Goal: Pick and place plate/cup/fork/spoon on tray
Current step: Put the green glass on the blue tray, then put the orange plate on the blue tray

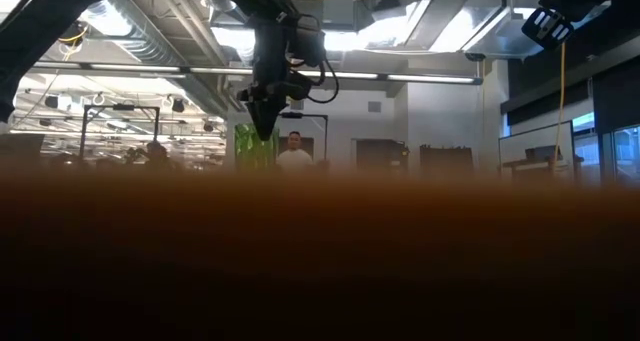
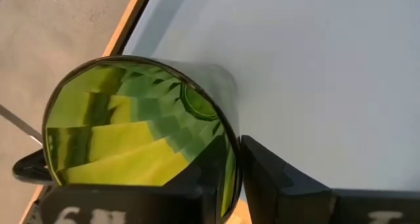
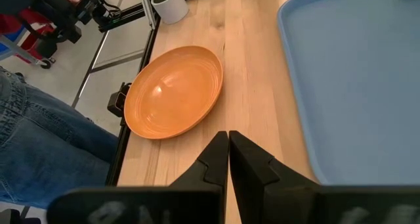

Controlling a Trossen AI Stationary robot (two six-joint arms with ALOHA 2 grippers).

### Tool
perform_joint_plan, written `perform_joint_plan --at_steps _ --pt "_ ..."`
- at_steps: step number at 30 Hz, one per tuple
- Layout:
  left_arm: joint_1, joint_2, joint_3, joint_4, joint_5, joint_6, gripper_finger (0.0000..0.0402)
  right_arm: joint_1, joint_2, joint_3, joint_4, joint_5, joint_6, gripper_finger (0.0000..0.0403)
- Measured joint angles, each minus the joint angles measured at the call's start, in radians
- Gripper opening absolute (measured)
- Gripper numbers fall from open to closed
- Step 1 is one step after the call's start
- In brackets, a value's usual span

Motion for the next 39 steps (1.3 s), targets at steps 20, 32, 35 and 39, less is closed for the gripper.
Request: perform_joint_plan --at_steps 20,32,35,39 --pt "-0.062 -0.002 0.416 -0.16 0.002 -0.032 0.0041 0.0 0.0 0.0 0.0 -0.001 0.0 0.002" --pt "-0.288 -0.153 0.435 -0.188 -0.026 -0.192 0.0041 0.0 0.004 0.0 0.049 -0.001 0.026 0.002" --pt "-0.355 -0.194 0.435 -0.191 -0.05 -0.255 0.0041 0.0 0.005 0.0 0.069 -0.001 0.127 0.002" --pt "-0.438 -0.236 0.435 -0.194 -0.085 -0.343 0.0041 0.0 0.01 0.0 0.107 0.025 0.162 0.002"
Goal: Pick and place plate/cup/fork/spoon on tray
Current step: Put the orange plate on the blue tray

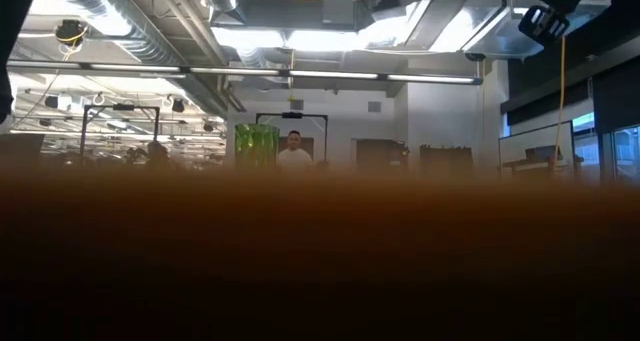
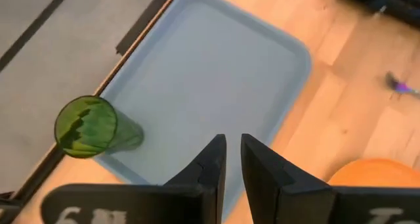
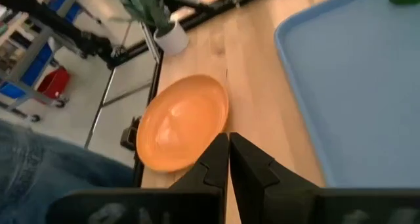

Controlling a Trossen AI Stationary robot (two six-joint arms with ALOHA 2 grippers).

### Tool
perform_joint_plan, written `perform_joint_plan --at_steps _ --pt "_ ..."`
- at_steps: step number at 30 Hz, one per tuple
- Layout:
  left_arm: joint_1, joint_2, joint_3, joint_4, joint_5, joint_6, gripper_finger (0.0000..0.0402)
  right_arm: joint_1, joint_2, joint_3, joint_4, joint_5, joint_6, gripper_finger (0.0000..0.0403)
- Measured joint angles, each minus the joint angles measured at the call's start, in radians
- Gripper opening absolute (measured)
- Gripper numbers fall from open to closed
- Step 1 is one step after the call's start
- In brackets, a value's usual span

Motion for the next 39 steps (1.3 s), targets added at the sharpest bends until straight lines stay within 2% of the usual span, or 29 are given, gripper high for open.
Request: perform_joint_plan --at_steps 5,10,15,23,28,34,39 --pt "-0.119 -0.033 0.001 -0.087 -0.124 -0.142 0.0041 0.001 0.028 0.0 0.112 0.007 0.026 0.002" --pt "-0.219 -0.06 -0.022 -0.08 -0.147 -0.222 0.0041 0.002 0.121 0.063 0.132 0.007 0.02 0.002" --pt "-0.299 -0.064 -0.035 -0.082 -0.184 -0.259 0.0041 0.038 0.266 0.216 -0.001 0.003 -0.044 0.0019" --pt "-0.392 -0.123 -0.081 -0.084 -0.213 -0.232 0.0041 0.114 0.54 0.563 -0.385 0.008 -0.157 0.0019" --pt "-0.416 -0.183 -0.092 -0.084 -0.234 -0.232 0.0041 0.153 0.698 0.737 -0.579 0.008 -0.122 0.0019" --pt "-0.441 -0.235 -0.093 -0.083 -0.235 -0.226 0.0041 0.154 0.808 0.769 -0.603 -0.02 0.0 0.002" --pt "-0.466 -0.252 -0.092 -0.083 -0.234 -0.234 0.0041 0.155 0.877 0.769 -0.597 -0.097 -0.01 0.002"
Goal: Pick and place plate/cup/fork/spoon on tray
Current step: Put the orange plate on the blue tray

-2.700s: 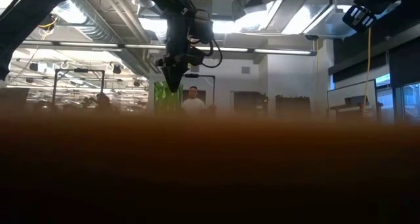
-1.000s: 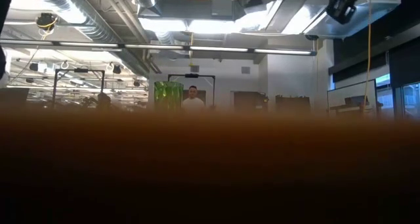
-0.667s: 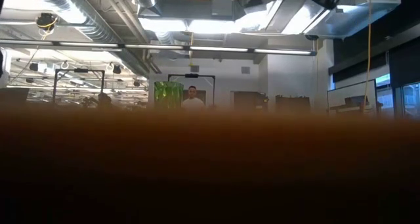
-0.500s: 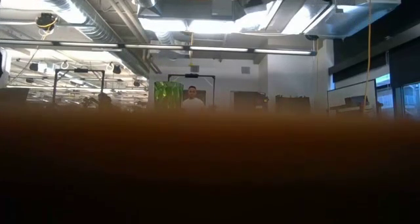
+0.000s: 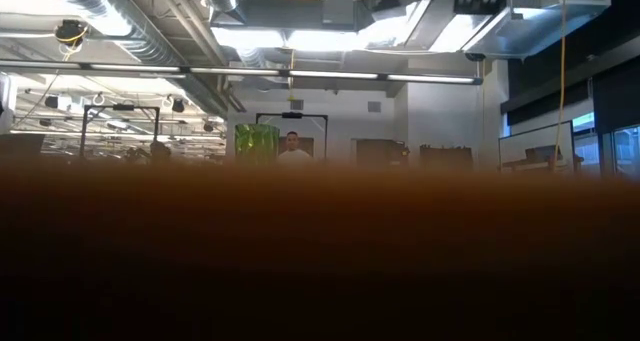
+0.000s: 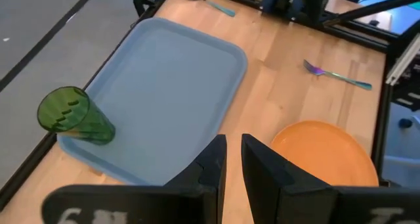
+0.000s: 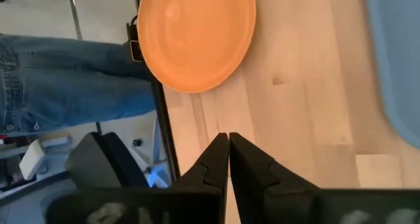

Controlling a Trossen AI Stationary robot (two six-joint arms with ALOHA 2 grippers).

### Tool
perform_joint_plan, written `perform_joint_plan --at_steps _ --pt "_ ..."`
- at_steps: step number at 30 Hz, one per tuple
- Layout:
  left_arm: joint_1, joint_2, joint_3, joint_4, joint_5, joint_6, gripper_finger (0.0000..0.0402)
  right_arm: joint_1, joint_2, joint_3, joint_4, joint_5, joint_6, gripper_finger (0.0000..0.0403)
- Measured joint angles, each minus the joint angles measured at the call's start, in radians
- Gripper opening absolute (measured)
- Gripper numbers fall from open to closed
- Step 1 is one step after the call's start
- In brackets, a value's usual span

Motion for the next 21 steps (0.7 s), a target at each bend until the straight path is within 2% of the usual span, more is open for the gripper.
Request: perform_joint_plan --at_steps 9,14,21 --pt "-0.025 0.013 0.0 0.0 0.003 -0.009 0.0041 -0.001 0.121 0.0 0.009 0.0 -0.152 0.0019" --pt "-0.025 0.013 0.0 0.0 -0.001 -0.033 0.0041 0.009 0.165 0.0 0.009 -0.003 -0.246 0.0005" --pt "-0.025 0.013 0.0 0.0 -0.002 -0.033 0.0041 0.01 0.221 0.0 0.022 -0.026 -0.252 0.0033"
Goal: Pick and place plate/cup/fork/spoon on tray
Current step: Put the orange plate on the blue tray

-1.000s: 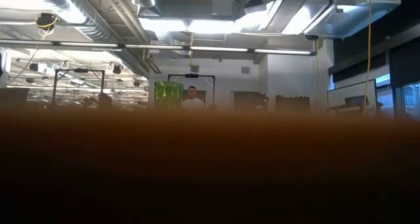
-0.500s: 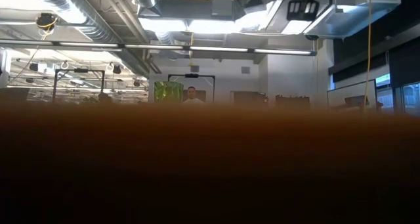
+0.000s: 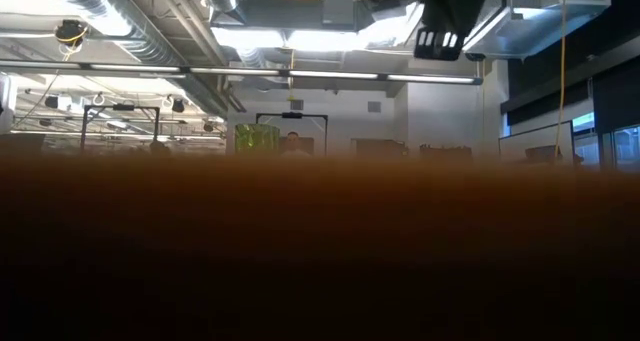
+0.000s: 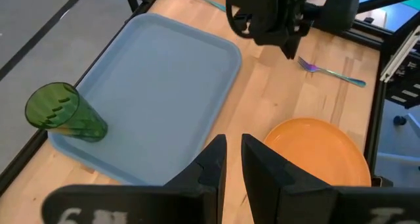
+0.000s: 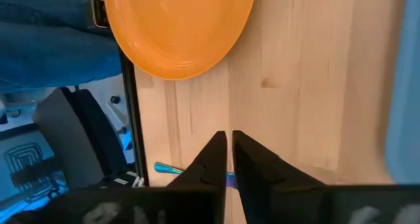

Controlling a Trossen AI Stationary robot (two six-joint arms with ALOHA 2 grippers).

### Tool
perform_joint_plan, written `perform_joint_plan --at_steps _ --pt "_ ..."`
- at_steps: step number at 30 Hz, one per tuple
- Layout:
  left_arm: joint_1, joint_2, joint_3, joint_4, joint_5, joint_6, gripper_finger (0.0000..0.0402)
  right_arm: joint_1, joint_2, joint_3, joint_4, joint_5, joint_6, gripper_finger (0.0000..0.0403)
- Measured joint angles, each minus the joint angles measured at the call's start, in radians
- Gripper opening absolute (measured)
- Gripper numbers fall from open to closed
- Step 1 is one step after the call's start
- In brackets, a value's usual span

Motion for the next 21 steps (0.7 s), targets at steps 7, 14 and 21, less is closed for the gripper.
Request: perform_joint_plan --at_steps 7,14,21 --pt "0.0 0.0 0.0 0.0 0.0 0.0 0.0041 0.013 0.068 0.0 0.057 0.0 -0.002 0.0062" --pt "0.0 0.0 0.0 0.0 0.0 0.0 0.0041 0.035 0.164 0.0 0.194 0.0 0.093 0.0068" --pt "0.0 0.0 0.0 0.0 -0.001 0.0 0.0041 0.055 0.261 -0.001 0.252 0.0 0.167 0.0068"
